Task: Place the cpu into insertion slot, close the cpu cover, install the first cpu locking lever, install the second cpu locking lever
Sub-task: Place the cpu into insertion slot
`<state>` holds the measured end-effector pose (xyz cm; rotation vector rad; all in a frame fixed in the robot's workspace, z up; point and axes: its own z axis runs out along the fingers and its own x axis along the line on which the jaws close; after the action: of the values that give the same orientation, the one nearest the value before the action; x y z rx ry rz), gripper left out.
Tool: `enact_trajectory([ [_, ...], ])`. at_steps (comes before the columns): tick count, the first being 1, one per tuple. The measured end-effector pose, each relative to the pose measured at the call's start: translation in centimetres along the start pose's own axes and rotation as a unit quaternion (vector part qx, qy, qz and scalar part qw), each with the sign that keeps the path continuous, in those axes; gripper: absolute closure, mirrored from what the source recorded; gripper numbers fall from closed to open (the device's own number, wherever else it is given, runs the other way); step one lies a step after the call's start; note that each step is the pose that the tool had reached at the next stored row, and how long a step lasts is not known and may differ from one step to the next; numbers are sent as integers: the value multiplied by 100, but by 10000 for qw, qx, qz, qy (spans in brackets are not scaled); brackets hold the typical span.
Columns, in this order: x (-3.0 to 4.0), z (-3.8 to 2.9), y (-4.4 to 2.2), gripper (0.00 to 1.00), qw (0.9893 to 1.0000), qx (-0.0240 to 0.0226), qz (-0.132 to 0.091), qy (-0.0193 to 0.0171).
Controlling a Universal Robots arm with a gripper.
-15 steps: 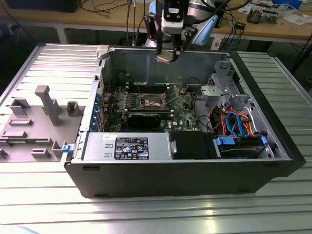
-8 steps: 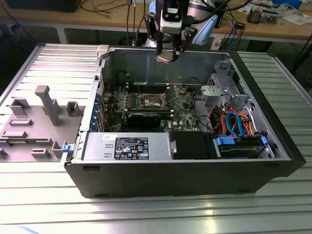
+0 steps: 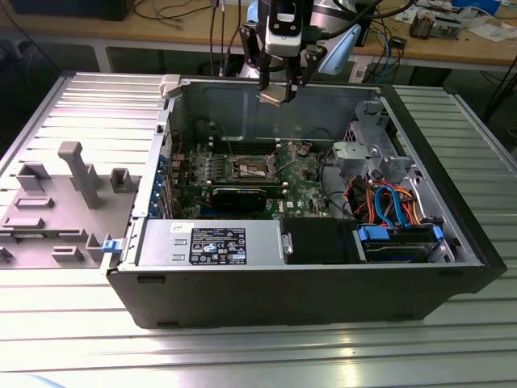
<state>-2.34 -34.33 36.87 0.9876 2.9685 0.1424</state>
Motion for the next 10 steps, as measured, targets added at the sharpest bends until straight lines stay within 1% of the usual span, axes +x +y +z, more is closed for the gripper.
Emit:
enact_trajectory([
  [10,0,0,0,46,9999,-3,137,-12],
])
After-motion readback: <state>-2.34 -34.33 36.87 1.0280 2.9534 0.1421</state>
